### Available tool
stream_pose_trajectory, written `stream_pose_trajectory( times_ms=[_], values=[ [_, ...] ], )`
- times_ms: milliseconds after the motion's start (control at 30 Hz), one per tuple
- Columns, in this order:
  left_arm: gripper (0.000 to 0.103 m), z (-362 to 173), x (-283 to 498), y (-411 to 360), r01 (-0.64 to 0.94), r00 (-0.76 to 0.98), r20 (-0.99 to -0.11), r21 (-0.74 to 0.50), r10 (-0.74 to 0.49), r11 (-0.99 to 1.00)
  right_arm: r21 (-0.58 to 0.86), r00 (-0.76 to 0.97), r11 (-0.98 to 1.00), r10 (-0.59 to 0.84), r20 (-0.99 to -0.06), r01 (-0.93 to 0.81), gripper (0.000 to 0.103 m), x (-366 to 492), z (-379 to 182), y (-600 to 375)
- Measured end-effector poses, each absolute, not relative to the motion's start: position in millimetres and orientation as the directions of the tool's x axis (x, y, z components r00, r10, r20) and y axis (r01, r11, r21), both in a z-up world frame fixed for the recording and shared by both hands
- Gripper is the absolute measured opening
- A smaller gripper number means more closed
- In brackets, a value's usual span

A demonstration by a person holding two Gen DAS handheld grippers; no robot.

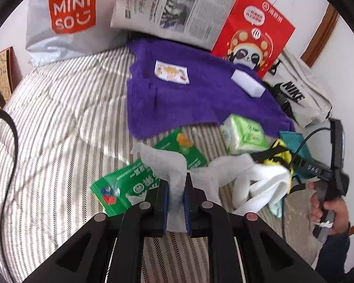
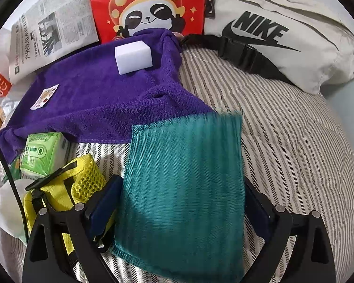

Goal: Organize soft objects
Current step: 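Grasp the teal ribbed cloth with the right tool while the left tool holds the grey wipe, then carry the teal cloth onto the purple towel beside the sponge with the right tool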

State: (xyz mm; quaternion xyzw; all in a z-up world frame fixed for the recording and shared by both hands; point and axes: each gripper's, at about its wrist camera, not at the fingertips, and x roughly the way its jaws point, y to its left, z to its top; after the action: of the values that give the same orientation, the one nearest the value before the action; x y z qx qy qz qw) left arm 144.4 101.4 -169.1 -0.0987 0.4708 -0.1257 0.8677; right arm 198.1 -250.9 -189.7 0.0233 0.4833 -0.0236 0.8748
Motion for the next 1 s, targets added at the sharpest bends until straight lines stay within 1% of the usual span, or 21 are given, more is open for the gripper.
stream_pose_trajectory(
  times_ms=[33,100,300,467,633,1000],
  values=[
    [0.011,-172,145,101,0.122,0.522,-0.795,-0.291,-0.311,0.949,0.017,0.532,0.998,-0.014,-0.847,0.054,0.089,199,-189,-251],
    [0.011,-174,145,104,0.117,0.524,-0.790,-0.304,-0.319,0.946,0.013,0.525,0.999,-0.006,-0.851,0.033,0.088,198,-187,-253],
    [0.011,-168,143,113,0.107,0.534,-0.773,-0.340,-0.343,0.934,0.036,0.527,0.999,0.019,-0.850,0.021,0.087,181,-175,-262],
    [0.011,-155,138,115,0.119,0.549,-0.750,-0.367,-0.369,0.922,0.048,0.560,0.999,0.033,-0.828,0.012,0.087,169,-155,-265],
    [0.011,-141,134,116,0.125,0.564,-0.730,-0.385,-0.385,0.914,0.055,0.590,0.998,0.063,-0.805,-0.033,0.087,166,-133,-259],
    [0.011,-106,138,112,0.146,0.611,-0.699,-0.362,-0.372,0.921,0.060,0.631,0.991,0.122,-0.766,-0.119,0.088,185,-102,-238]
  ],
)
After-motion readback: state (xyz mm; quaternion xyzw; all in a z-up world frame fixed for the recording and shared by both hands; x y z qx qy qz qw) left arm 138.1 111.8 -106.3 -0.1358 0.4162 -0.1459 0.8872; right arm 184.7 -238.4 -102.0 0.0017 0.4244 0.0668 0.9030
